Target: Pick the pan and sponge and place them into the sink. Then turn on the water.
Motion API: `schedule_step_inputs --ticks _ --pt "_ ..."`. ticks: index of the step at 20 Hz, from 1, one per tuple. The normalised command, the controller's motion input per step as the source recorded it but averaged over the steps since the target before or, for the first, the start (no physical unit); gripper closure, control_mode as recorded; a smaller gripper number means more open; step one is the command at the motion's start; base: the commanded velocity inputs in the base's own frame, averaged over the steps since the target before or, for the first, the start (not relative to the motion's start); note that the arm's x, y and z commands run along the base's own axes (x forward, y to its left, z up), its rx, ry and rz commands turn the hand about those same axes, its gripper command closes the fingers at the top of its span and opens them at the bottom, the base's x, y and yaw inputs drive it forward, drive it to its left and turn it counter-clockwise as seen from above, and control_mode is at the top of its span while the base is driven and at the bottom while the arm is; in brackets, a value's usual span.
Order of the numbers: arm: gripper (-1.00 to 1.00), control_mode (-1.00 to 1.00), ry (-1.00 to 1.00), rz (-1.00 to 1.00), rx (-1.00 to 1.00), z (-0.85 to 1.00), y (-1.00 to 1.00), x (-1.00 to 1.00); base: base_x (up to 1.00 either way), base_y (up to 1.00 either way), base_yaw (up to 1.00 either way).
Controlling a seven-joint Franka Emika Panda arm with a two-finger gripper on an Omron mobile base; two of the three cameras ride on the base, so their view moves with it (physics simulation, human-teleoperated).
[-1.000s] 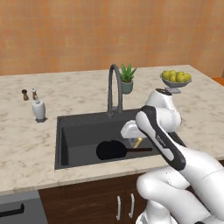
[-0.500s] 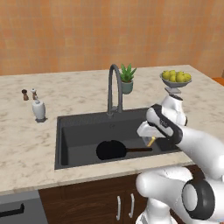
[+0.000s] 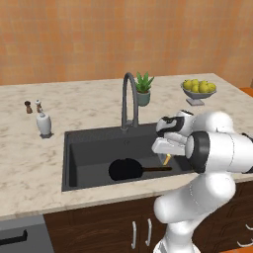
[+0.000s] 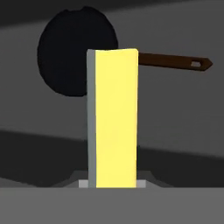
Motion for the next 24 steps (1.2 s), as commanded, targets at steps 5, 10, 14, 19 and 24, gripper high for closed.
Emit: schedule_step_inputs --ticks 5,10,14,19,24 --pt "1.0 -1.0 0.03 0.0 0.0 -0.16 -0.05 0.09 0.0 0.0 0.0" --pt "1.0 -1.0 0.0 0.0 -0.03 -0.43 0.0 0.08 0.0 0.0 0.0" --pt "1.0 -1.0 0.0 0.0 -0.03 -0.37 0.0 0.1 0.0 0.0 0.0" --pt "1.0 -1.0 0.0 0.0 -0.03 -0.31 0.0 0.12 0.0 0.0 0.0" --pt "1.0 -1.0 0.0 0.0 -0.02 -0.33 0.0 0.11 0.0 0.0 0.0"
